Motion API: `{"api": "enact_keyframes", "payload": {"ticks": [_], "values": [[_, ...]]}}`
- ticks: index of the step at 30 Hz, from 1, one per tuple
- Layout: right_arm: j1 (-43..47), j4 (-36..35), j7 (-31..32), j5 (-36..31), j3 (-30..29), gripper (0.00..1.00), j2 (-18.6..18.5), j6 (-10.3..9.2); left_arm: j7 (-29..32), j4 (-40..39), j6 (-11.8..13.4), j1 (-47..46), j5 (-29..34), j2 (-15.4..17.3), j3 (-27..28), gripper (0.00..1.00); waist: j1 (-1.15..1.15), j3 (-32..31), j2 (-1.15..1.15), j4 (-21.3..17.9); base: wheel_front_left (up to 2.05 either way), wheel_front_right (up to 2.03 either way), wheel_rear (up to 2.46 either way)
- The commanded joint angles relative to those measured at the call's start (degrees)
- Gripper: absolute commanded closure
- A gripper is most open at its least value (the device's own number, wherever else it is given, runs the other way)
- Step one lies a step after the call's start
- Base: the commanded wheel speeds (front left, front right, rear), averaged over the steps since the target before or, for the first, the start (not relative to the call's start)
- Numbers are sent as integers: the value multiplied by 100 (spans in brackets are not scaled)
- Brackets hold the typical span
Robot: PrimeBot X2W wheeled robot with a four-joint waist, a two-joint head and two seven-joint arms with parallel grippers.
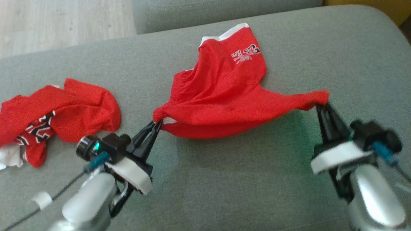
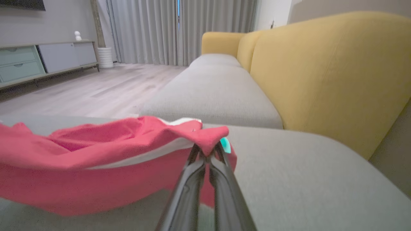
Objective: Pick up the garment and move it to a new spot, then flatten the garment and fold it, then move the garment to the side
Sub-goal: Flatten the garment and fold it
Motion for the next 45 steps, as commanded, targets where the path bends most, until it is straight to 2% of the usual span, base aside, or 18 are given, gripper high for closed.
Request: {"api": "enact_keyframes", "payload": {"ticks": [1,6,12,17,21,34,37,40,45], "values": [[-323,-349,8,107,158,100,-131,22,-6,-156,9,-450,-94,255,134,100,0,-70,0,-3,0,0,0],[-975,-970,448,485,373,100,-483,22,275,-407,9,-1204,-452,656,-47,100,0,-312,0,-4,0,0,0],[-1826,-1277,682,599,520,100,-771,22,505,-663,63,-2110,-512,935,158,100,0,-568,0,-13,0,0,0],[-2344,-1520,749,488,450,100,-928,22,453,-1009,429,-2608,-524,1018,557,100,0,-737,0,-42,0,0,0],[-2409,-1774,860,427,374,100,-973,22,498,-1400,728,-2550,-517,1139,695,100,0,-836,0,-67,0,0,0],[-1338,-3246,1891,384,-224,100,-982,22,1018,-3504,1703,-1304,-869,1802,1059,100,0,-761,0,-49,0,0,0],[-1313,-3281,2025,342,-283,100,-1000,22,1119,-3590,1732,-1305,-869,1865,1056,100,0,-670,0,-43,0,0,0],[-1497,-3172,2195,395,-258,100,-1031,22,1315,-3558,1653,-1506,-952,1823,1028,100,0,-369,0,-38,0,0,0],[-2412,-2429,2245,588,43,100,-1134,22,1609,-2858,1260,-2238,-1148,1592,971,100,0,391,0,-38,0,0,0]]}}
